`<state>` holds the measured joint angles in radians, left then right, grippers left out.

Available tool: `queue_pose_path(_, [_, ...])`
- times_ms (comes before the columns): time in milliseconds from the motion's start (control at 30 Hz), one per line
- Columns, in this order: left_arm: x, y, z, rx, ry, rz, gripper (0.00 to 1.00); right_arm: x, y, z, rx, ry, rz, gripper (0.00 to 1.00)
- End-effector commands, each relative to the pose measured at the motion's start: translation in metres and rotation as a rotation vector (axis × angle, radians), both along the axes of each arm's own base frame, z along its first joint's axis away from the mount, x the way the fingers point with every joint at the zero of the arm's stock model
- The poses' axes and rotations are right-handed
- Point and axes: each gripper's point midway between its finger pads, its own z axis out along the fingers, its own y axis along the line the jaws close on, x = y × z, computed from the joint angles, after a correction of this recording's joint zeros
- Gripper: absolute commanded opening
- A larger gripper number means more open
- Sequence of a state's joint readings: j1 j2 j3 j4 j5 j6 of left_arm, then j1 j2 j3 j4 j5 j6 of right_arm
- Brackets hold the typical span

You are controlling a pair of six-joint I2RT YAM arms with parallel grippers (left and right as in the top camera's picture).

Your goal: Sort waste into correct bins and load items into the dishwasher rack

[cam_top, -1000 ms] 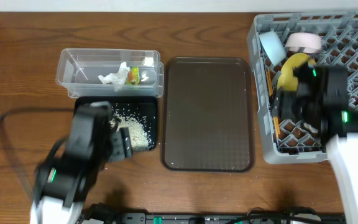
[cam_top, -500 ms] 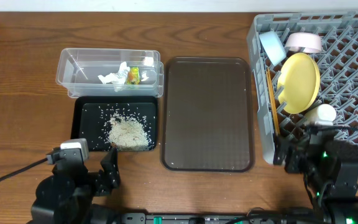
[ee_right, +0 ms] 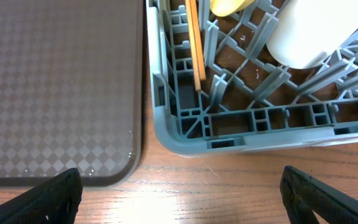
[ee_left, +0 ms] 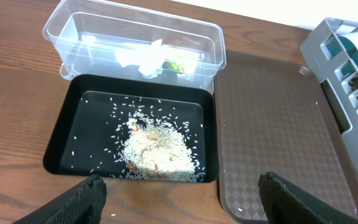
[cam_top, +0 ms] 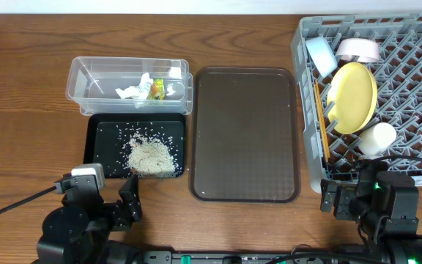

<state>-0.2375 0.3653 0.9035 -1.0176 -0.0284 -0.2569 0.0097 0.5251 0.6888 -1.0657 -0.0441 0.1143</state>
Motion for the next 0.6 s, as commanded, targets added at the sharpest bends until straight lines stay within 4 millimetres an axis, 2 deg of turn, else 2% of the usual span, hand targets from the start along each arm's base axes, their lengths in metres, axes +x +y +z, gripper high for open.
queue_pose_path(0, [0.0004,-0.0009,-0.0039,0.015,0.006,-0.013,0.81,-0.0009,-0.0027,-0.0019,-0.008,0.004,-0.014,0.99])
queue_pose_path(567, [0.0004,-0.0009,-0.0039,0.015,0.006,-0.013,0.81,-0.0027,-0.0027,-0.0010,-0.008,-0.007,-0.014,0.99])
